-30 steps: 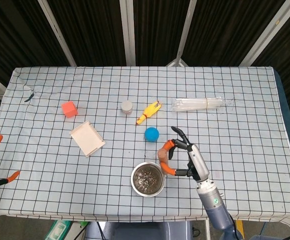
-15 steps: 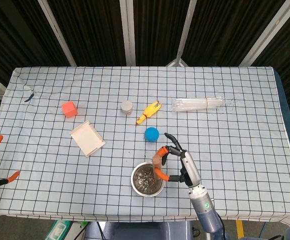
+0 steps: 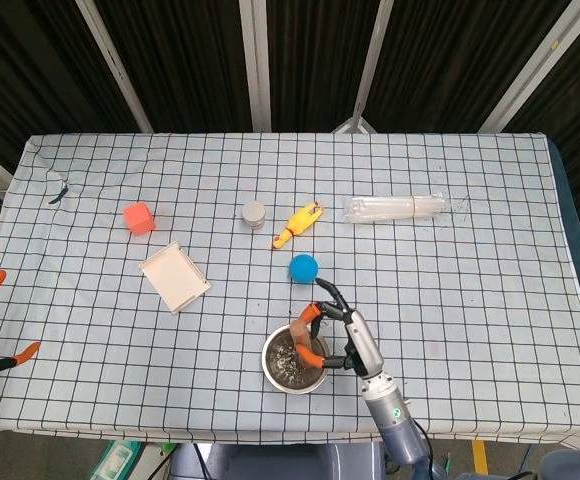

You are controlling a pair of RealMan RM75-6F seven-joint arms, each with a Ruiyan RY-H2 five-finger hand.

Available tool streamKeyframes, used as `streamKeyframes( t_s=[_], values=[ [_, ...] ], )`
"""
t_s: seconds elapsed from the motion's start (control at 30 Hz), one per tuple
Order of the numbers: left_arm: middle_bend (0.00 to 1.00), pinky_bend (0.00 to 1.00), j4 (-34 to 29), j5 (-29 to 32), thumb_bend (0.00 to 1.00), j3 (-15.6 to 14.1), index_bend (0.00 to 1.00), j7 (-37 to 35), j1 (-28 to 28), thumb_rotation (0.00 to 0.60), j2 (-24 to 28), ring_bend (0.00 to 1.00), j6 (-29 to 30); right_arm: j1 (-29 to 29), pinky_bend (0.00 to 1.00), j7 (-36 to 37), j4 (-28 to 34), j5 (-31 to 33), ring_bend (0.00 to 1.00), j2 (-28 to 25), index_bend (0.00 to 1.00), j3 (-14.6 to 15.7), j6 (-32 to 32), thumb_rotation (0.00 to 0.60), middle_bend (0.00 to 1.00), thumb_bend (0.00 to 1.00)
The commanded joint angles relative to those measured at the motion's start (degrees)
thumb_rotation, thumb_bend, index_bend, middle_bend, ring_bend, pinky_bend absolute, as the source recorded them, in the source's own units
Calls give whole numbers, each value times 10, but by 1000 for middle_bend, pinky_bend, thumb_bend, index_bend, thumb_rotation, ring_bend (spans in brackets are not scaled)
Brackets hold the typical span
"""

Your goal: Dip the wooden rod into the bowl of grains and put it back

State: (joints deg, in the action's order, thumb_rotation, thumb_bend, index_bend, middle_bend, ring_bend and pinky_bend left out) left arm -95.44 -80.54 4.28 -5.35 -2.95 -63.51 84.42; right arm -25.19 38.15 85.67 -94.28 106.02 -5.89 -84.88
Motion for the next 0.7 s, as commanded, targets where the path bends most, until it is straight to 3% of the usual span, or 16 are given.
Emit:
streamKeyframes(
  t_s=[0.03,0.4,0.7],
  values=[
    [0,0,0,0,62,0,0,0,0,600,0,0,0,0,96,7,-13,2,648,11,726,2,2,600,643,600],
    [0,0,0,-1,62,0,0,-2,0,600,1,0,-1,-1,96,5,-50,3,650,39,726,6,6,600,643,600],
    [0,0,0,-3,62,-1,0,-6,0,600,2,0,-1,-1,96,0,-46,1,651,37,726,4,5,600,643,600]
  ],
)
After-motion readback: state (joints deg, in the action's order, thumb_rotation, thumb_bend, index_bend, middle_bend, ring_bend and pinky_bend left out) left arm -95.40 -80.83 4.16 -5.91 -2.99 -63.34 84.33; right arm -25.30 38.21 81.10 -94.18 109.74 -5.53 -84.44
